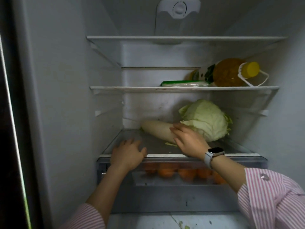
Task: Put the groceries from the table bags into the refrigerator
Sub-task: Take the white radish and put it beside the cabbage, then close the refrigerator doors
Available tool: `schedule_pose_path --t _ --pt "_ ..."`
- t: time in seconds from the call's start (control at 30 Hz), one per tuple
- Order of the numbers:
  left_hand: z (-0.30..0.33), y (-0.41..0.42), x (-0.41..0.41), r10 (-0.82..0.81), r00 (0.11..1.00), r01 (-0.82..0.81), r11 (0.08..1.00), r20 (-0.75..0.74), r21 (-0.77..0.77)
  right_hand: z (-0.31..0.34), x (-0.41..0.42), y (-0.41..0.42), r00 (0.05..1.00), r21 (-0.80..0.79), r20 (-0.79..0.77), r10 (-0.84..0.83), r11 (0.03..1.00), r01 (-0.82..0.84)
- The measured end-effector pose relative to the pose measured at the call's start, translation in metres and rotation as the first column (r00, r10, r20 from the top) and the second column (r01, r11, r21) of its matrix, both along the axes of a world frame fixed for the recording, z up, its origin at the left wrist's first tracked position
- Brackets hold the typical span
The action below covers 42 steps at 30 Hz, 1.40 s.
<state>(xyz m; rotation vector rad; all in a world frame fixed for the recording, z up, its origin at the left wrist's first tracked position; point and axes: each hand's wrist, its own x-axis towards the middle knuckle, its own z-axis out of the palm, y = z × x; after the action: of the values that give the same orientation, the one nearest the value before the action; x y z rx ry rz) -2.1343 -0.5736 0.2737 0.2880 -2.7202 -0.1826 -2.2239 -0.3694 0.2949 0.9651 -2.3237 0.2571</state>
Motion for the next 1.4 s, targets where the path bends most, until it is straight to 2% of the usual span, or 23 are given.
schedule_pose_path --t 0.07,0.17,0.27,0.4,0.6,0.7,0.83,0.9,1.0,1.07,1.17,1.23,1.3,1.4 --pt "-0.002 0.001 0.001 0.023 0.994 -0.029 0.998 -0.103 -0.053 -0.005 0.007 0.003 0.999 -0.045 -0.005 0.041 0.998 -0.042" --pt "-0.001 0.006 0.008 0.055 0.961 -0.063 0.998 -0.273 -0.019 -0.005 0.023 0.015 0.999 -0.105 0.017 0.041 0.994 -0.039" --pt "-0.001 0.025 0.023 0.02 0.895 -0.017 1.0 -0.445 0.013 -0.005 0.046 0.034 0.998 -0.149 0.063 0.017 0.989 -0.008" --pt "0.002 0.077 0.063 -0.055 0.841 0.082 0.996 -0.538 0.026 -0.017 0.098 0.073 0.995 -0.243 0.085 0.049 0.97 -0.027" --pt "-0.032 0.175 0.149 -0.124 0.76 0.284 0.946 -0.638 0.155 -0.06 0.201 0.155 0.987 -0.45 0.145 0.073 0.893 0.0" --pt "-0.062 0.225 0.192 -0.174 0.769 0.366 0.908 -0.615 0.201 -0.09 0.26 0.208 0.987 -0.433 0.154 0.037 0.901 0.034" --pt "-0.086 0.292 0.233 -0.294 0.762 0.474 0.86 -0.576 0.188 -0.117 0.328 0.285 0.991 -0.372 0.113 -0.065 0.922 0.103" --pt "-0.088 0.329 0.246 -0.375 0.732 0.541 0.828 -0.568 0.15 -0.118 0.352 0.323 0.991 -0.377 0.064 -0.117 0.917 0.132" --pt "-0.081 0.385 0.258 -0.527 0.64 0.647 0.762 -0.559 0.022 -0.104 0.379 0.379 0.964 -0.488 -0.049 -0.261 0.848 0.205" --pt "-0.071 0.417 0.264 -0.579 0.575 0.68 0.731 -0.578 -0.057 -0.091 0.392 0.413 0.917 -0.6 -0.104 -0.385 0.76 0.251" --pt "-0.048 0.452 0.268 -0.594 0.474 0.641 0.739 -0.65 -0.208 -0.066 0.395 0.451 0.855 -0.742 -0.057 -0.515 0.595 0.309" --pt "-0.032 0.469 0.27 -0.605 0.425 0.596 0.747 -0.674 -0.295 -0.05 0.383 0.463 0.869 -0.763 0.088 -0.487 0.527 0.373" --pt "-0.017 0.48 0.269 -0.609 0.406 0.547 0.759 -0.681 -0.352 -0.038 0.37 0.465 0.902 -0.762 0.251 -0.35 0.504 0.408" --pt "0.0 0.489 0.265 -0.595 0.464 0.485 0.791 -0.657 -0.373 -0.04 0.36 0.454 0.927 -0.806 0.282 -0.249 0.463 0.37"
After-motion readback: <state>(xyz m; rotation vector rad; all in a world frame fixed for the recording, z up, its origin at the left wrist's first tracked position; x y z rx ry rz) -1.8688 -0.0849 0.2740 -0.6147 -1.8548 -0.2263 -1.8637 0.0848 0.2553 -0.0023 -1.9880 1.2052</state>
